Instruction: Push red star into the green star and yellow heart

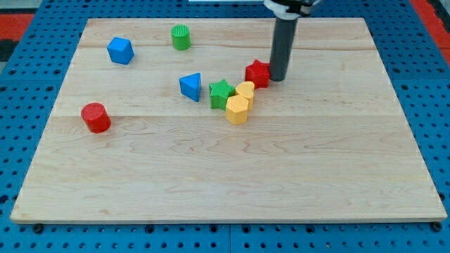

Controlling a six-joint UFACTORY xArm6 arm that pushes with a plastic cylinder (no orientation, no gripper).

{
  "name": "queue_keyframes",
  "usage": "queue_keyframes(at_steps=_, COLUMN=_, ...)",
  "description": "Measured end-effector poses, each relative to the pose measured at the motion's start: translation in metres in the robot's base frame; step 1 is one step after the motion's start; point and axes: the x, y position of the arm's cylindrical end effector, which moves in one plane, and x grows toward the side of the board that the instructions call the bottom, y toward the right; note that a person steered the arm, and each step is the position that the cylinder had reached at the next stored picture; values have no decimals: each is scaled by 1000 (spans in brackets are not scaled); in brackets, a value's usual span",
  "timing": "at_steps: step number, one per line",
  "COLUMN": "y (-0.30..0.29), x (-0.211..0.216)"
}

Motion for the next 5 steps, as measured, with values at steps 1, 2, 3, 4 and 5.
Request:
queue_keyframes(at_steps=1, y=-4, x=-1)
queue_keyframes(at_steps=2, y=-4, x=-31)
queue_keyframes(at_steps=3, y=-9, x=-39)
queue_keyframes(at_steps=4, y=-21, x=-39)
queue_keyframes(at_steps=5, y=-26, x=-35)
